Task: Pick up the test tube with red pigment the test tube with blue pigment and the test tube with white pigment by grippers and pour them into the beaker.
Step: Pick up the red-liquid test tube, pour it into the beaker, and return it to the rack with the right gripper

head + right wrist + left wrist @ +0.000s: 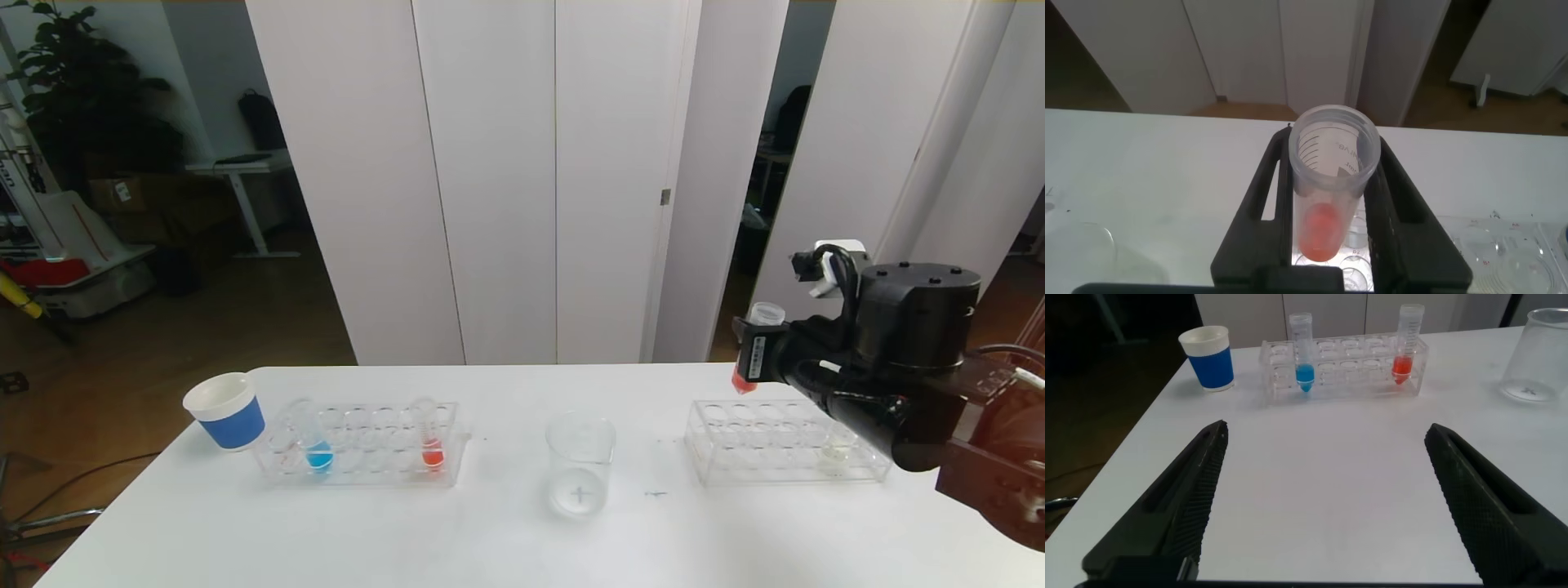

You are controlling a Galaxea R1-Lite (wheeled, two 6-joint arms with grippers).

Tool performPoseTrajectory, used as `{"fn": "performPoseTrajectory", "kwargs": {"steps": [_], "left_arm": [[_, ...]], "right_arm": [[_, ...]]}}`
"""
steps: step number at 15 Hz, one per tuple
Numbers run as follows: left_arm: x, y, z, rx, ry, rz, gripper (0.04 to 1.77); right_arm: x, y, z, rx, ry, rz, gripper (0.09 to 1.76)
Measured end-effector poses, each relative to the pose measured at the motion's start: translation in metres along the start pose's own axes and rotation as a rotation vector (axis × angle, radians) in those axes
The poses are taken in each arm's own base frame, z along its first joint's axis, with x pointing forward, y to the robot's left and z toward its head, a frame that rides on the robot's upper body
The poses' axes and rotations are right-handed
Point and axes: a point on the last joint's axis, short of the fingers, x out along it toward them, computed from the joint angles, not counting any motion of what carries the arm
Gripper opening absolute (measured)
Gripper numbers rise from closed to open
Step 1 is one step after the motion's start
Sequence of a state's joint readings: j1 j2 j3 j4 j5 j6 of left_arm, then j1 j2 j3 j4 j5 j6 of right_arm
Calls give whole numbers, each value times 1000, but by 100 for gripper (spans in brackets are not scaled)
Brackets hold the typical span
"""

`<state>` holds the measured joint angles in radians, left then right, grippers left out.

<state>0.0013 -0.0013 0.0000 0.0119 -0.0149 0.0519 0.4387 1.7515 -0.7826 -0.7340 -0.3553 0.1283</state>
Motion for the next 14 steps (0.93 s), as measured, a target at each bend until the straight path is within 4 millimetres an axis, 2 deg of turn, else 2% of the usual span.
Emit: {"fn": "performPoseTrajectory", "kwargs": {"steps": [6, 8, 11, 14], "left_arm": [[0, 0, 0, 0, 0, 0, 172], [0, 0, 0, 0, 0, 0, 172], [0, 0, 0, 0, 0, 0, 172], [0, 0, 0, 0, 0, 0, 172]], "right_arm": [[10, -11, 72, 31, -37, 203, 58], [17, -13, 89, 8, -77, 279, 58], [33, -14, 88, -123, -90, 321, 58], [38, -3, 80, -184, -74, 425, 58]]}}
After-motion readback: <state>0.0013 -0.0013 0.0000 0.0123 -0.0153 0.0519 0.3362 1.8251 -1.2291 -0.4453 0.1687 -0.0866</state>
